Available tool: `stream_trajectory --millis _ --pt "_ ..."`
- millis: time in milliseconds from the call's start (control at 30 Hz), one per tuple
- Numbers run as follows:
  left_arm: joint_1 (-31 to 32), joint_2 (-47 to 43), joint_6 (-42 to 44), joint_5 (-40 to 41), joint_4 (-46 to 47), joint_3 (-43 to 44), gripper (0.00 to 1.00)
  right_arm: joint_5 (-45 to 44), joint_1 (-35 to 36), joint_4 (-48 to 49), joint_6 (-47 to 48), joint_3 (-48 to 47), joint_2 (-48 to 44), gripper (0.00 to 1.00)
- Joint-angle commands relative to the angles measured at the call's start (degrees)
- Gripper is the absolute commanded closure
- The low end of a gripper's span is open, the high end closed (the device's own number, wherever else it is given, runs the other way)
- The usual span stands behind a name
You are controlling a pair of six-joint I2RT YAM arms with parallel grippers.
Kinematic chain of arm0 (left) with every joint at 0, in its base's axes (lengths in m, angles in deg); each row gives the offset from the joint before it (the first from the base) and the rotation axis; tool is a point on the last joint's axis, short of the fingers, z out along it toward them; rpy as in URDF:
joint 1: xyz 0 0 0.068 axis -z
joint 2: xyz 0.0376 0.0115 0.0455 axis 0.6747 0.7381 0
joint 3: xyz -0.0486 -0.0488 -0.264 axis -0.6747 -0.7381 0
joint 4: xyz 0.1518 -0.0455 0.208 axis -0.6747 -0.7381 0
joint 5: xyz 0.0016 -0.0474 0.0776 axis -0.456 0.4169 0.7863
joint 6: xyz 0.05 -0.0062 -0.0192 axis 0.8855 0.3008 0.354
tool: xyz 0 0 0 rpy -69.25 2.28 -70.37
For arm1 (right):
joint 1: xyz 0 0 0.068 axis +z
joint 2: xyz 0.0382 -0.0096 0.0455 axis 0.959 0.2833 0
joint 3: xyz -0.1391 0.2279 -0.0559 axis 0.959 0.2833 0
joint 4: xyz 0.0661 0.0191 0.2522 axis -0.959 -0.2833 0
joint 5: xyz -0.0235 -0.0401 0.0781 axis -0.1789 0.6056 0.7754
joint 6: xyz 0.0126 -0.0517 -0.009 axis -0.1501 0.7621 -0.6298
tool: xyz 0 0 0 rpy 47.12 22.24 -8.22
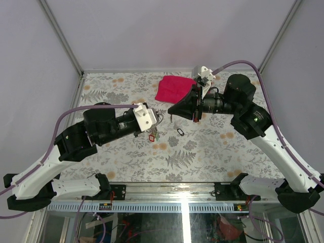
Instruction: Put the keys on the keyring
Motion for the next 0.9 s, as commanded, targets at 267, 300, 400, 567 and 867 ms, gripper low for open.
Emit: stream_trajectory --millis 267,300,400,567,867 --pt "0.6 -0.5 1.4 -2.0 4.7 1.0 1.00 2.0 0.2 0.0 5.7 -4.9 1.8 1.00" --pt "0.7 -0.4 1.2 -3.0 4.5 1.4 1.00 3.7 0.2 0.8 6.0 -4.8 2.0 1.00" --pt "0.6 -0.3 0.4 -6.0 4.1 2.3 1.00 8.2 0.2 4.8 5.2 -4.3 2.5 1.00" --pt "0.6 -0.6 -0.7 -8.3 4.3 2.9 1.00 14.8 0.2 12.5 1.7 -3.4 3.3 1.00" --pt "0.6 -0.9 -1.7 -11.1 4.2 4.0 1.00 18.6 0.2 15.0 -0.7 -2.7 4.2 1.00"
